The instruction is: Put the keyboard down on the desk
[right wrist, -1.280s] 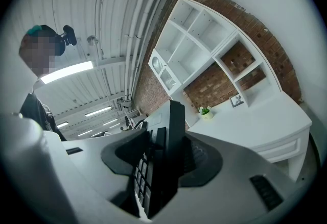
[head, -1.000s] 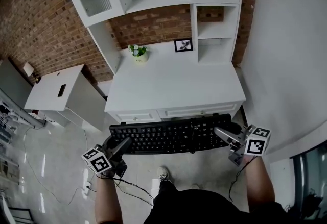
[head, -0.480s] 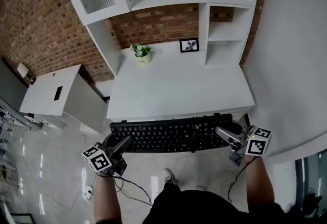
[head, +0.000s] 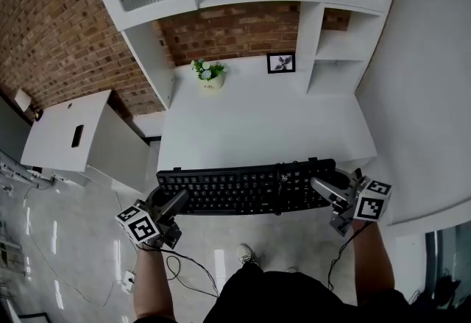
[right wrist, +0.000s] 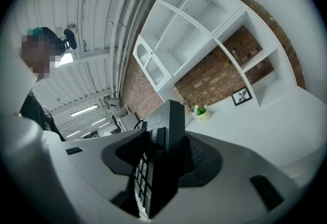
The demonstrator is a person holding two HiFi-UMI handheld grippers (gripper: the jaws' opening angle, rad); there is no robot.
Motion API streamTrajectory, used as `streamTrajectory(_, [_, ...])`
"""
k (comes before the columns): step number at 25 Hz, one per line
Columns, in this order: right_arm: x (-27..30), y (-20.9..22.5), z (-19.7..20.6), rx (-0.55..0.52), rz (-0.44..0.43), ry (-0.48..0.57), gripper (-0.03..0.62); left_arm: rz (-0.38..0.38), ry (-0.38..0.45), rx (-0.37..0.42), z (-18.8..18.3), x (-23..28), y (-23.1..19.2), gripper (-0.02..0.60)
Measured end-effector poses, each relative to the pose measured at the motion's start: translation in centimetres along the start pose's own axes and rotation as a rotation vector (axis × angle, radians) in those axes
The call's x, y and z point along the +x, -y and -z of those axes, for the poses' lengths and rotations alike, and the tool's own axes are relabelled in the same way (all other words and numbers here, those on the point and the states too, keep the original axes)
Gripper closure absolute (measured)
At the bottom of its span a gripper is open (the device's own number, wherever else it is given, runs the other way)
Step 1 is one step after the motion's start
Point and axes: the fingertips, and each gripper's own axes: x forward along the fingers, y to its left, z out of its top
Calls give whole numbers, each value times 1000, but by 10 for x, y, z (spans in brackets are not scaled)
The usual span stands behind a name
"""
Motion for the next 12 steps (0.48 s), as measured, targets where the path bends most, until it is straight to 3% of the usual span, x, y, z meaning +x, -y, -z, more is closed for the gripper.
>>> streamTrajectory(12, [65, 1, -3, -9, 41, -9, 391, 27, -6, -27, -25, 2, -66, 265])
